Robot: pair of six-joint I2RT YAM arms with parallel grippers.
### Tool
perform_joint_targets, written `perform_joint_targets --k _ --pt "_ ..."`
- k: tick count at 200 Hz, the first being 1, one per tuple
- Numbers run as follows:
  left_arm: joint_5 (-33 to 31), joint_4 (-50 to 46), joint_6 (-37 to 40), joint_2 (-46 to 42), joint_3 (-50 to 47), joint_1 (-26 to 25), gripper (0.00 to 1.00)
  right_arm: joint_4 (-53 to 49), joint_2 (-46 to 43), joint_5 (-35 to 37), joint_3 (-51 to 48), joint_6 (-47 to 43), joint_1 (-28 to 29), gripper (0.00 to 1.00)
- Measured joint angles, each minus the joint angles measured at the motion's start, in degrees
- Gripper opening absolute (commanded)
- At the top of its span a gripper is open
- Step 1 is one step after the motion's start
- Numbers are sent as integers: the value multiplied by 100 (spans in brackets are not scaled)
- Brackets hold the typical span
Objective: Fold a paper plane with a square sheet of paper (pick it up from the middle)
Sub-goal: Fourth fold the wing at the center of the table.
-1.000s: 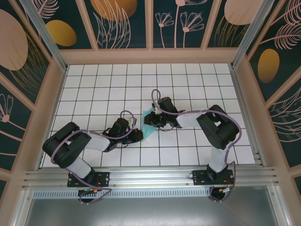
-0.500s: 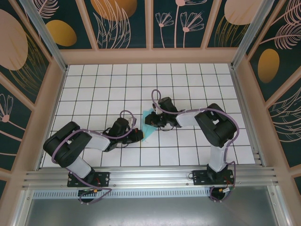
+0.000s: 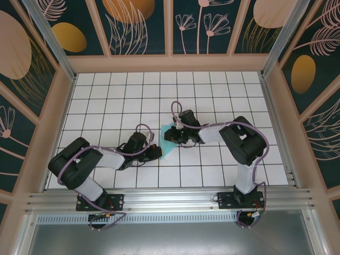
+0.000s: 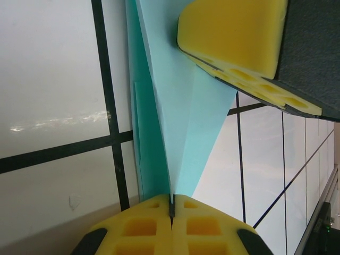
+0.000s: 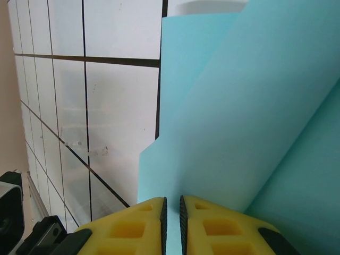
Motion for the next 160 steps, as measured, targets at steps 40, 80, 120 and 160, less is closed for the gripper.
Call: perform_joint_targets --k 40,80,120,160 --pt "-37 -166 0 -20 63 -2 4 -184 0 151 63 -13 -2 17" --pt "-57 -243 -2 -37 101 -7 10 -197 0 243 63 -11 0 16" --pt "-81 -289 -22 -103 103 -17 16 -284 2 321 76 -11 0 16" --pt "-149 -501 13 -164 149 -17 8 -391 7 409 129 -11 11 14"
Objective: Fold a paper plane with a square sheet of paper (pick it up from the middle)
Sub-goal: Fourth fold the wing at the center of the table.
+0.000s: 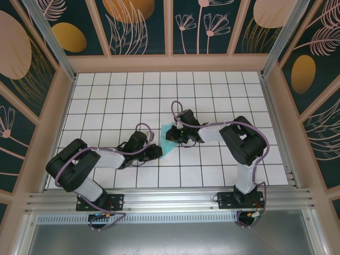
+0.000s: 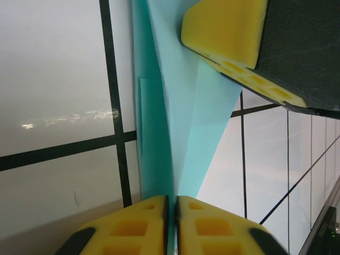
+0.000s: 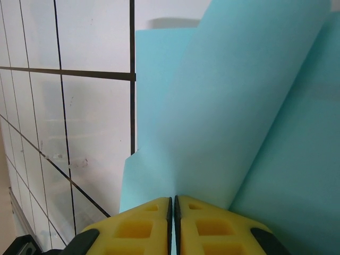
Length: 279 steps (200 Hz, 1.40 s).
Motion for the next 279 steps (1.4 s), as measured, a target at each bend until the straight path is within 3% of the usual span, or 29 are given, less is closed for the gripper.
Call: perform_joint_targets --k 28,136,212,279 --pt "-46 -66 39 0 9 0 0 -122 9 83 63 -2 33 14" --pt "179 -59 210 142 81 61 0 -380 -131 149 201 -157 92 22" --pt "221 -26 205 162 81 76 0 -90 -452 -256 -13 -101 166 20" --pt "221 -28 205 168 92 76 0 59 -122 -369 39 -85 166 20"
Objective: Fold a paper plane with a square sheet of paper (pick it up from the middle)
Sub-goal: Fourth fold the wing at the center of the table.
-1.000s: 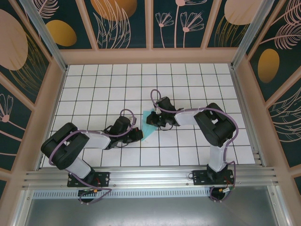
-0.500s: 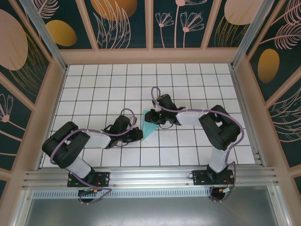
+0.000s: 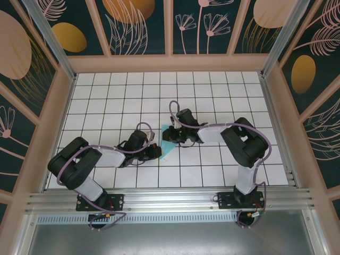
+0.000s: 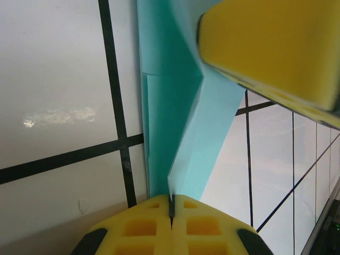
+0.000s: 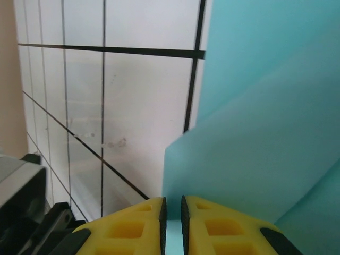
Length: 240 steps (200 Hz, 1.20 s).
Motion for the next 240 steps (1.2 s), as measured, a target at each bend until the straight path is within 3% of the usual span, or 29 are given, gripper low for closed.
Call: perform_joint_targets --k 121,240 --pt "-2 -11 -50 4 4 0 0 -68 72 173 85 -50 -4 19" --pt "146 9 -289 122 76 48 0 15 -162 -186 61 -68 -4 20"
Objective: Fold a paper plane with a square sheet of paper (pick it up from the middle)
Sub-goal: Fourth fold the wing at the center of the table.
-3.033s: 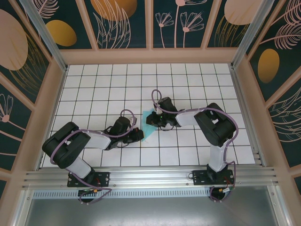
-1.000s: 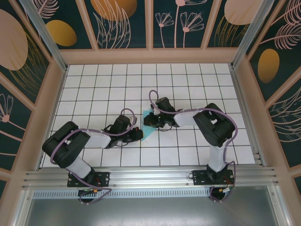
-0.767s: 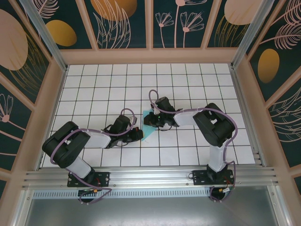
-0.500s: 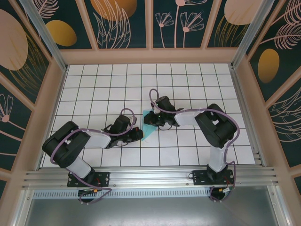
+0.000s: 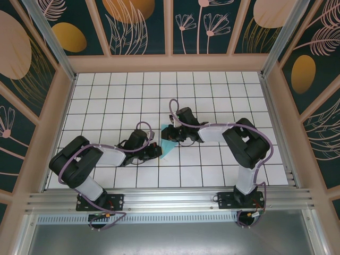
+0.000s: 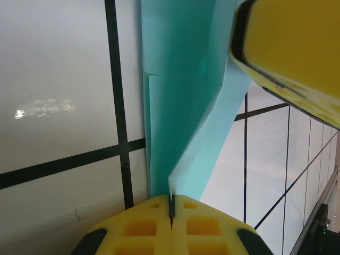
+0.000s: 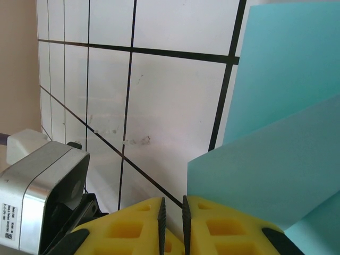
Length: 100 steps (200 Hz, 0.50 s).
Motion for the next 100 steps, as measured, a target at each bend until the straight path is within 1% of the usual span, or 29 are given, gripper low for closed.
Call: perform_joint_targets --k 100 --pt "2 -114 -37 15 74 0 0 -48 450 247 122 0 0 19"
